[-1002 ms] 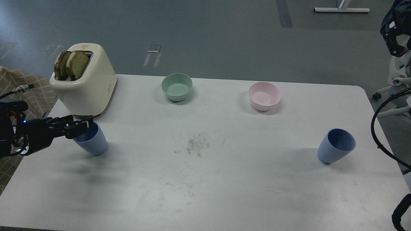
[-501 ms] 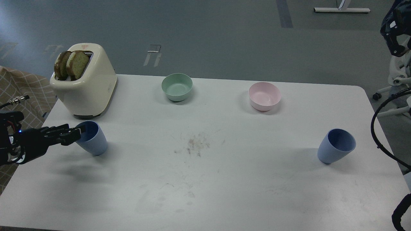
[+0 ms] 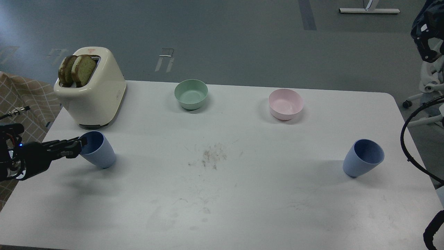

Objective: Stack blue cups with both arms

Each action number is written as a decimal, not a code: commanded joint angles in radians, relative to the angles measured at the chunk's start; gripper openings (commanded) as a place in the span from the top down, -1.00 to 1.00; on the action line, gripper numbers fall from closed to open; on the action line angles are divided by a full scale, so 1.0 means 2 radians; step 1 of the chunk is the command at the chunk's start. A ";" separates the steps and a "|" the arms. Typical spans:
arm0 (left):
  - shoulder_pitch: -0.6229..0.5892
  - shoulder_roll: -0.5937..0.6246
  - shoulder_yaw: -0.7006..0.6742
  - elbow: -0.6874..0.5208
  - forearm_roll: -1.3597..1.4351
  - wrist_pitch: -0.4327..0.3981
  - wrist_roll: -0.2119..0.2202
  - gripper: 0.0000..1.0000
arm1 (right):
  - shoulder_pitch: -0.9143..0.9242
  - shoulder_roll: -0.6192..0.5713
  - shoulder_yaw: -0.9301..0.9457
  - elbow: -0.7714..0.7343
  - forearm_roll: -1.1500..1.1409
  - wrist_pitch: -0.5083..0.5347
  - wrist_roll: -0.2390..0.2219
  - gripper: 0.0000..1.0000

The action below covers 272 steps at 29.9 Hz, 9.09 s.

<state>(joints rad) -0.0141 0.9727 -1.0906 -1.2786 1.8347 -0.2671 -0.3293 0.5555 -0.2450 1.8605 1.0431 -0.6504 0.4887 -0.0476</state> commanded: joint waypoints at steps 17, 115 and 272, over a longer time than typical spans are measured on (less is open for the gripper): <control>-0.089 0.028 0.007 -0.072 0.030 -0.021 -0.006 1.00 | -0.008 -0.006 0.011 -0.001 0.000 0.000 0.000 -1.00; -0.271 -0.187 -0.130 0.135 -0.690 -0.015 0.006 -0.95 | -0.275 -0.253 -0.182 0.271 -0.641 0.000 0.057 -1.00; -0.296 -0.206 -0.126 0.122 -0.690 0.000 0.007 -0.95 | 0.188 -0.062 -0.690 0.248 -0.579 0.000 -0.029 0.16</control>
<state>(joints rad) -0.6073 0.5594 -1.3422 -1.0355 0.4556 -0.2668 -0.3141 0.9341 -0.3674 0.4606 1.5377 -1.8105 0.4887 -0.1058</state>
